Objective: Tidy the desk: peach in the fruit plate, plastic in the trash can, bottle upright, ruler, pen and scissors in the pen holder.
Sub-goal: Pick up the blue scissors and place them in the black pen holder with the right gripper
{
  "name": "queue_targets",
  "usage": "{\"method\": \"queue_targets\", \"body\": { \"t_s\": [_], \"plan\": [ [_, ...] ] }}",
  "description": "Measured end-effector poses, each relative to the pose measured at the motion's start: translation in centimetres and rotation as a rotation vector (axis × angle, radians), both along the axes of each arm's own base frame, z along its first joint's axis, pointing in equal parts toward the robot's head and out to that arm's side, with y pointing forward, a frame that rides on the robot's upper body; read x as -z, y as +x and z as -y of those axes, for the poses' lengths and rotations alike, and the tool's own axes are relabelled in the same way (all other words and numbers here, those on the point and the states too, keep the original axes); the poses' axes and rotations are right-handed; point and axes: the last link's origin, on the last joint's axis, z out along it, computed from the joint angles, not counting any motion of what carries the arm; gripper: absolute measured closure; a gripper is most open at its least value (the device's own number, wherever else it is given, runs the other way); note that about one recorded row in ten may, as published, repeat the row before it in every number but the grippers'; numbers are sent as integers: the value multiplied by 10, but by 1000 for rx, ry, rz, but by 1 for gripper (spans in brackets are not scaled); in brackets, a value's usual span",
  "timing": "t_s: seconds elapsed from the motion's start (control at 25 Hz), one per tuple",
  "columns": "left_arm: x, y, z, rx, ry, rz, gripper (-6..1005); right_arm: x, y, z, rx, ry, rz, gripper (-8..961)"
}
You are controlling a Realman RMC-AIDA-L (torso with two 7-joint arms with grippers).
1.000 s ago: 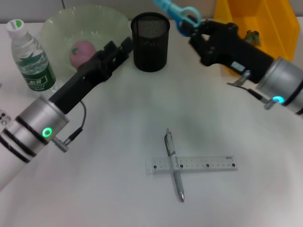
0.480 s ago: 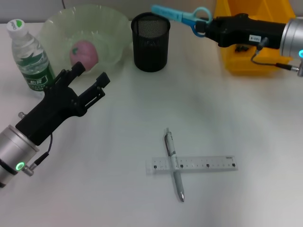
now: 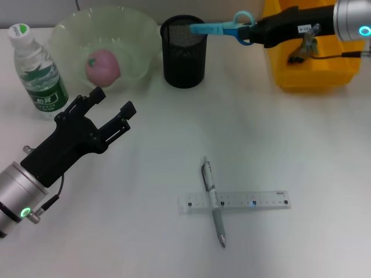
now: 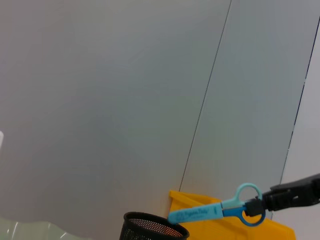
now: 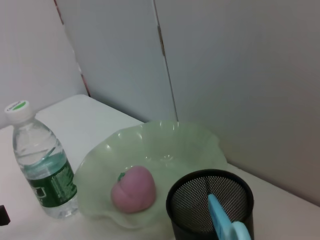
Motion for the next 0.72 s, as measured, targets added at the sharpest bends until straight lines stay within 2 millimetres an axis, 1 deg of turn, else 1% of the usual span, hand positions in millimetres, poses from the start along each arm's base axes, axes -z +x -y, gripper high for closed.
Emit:
{"method": "queue_targets", "body": {
  "t_s": [0.04,0.08,0.24,0.32,0.36,0.4,0.52,0.56,0.6,0.64,0.72],
  "plan": [
    [0,0,0,0,0,0,158,0,0,0,0,0,0,809],
    [0,0,0,0,0,0,158,2,-7,-3,4,-17,30,808],
    [2,0,2,4,-11,-6,158,3,-18,-10,3,-36,106,801],
    [7,1,3,28,-36,-37,158,4,-25,-13,-3,-40,134,797],
    [8,1,3,39,-42,-55,158,5,-33,-16,-9,-46,157,796],
    [8,1,3,39,-42,-55,158,5,-33,-16,-9,-46,157,794],
    [9,-2,4,38,-37,-92,158,6,-51,-25,-8,-50,238,789],
    [9,-2,4,38,-37,-92,158,6,-51,-25,-8,-50,238,787],
    [9,-3,4,36,-36,-97,159,8,-57,-28,-8,-54,271,785],
    [9,-3,4,36,-36,-97,159,8,-57,-28,-8,-54,271,784],
    [9,-4,4,32,-36,-100,159,10,-63,-30,-14,-57,300,780]
  ]
}}
